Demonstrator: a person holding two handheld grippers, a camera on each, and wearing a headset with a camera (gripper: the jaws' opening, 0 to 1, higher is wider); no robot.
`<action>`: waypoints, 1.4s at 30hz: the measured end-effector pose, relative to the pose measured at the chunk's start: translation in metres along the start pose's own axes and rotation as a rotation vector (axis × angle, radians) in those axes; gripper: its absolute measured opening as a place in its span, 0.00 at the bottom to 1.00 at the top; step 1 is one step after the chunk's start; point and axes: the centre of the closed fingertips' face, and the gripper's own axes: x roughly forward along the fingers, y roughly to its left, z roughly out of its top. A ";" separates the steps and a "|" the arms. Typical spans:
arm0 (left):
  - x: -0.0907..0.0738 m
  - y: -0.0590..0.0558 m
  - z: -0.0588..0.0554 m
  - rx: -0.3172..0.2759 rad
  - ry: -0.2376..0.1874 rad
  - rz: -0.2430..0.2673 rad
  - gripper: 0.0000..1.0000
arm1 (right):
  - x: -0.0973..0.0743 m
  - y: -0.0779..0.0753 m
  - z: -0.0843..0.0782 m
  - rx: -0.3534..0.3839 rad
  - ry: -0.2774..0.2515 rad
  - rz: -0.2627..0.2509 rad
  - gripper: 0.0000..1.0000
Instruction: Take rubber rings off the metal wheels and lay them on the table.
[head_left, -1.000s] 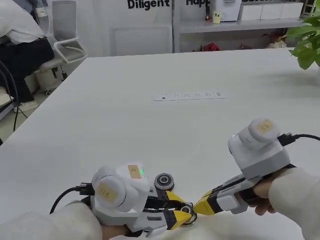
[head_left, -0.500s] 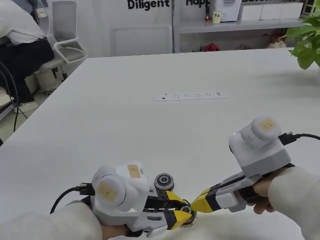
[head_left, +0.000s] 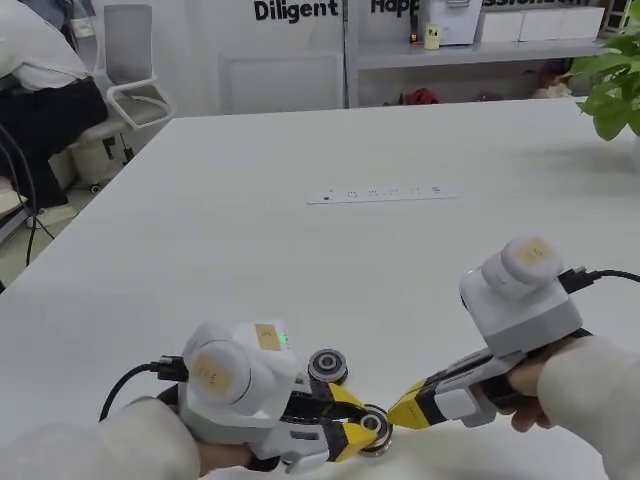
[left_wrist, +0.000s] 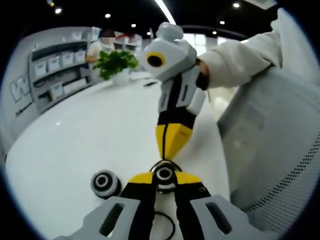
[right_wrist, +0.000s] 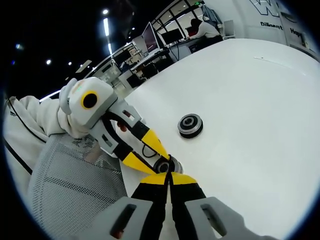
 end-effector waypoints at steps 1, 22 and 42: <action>-0.001 0.001 -0.001 0.021 0.014 0.000 0.16 | 0.000 0.000 0.000 0.001 -0.001 0.000 0.00; -0.025 -0.003 0.024 0.085 -0.028 -0.038 0.48 | -0.005 -0.006 0.000 0.028 -0.014 -0.022 0.00; -0.069 0.013 0.039 0.020 -0.104 0.026 0.61 | -0.010 -0.010 0.002 0.044 -0.028 -0.043 0.00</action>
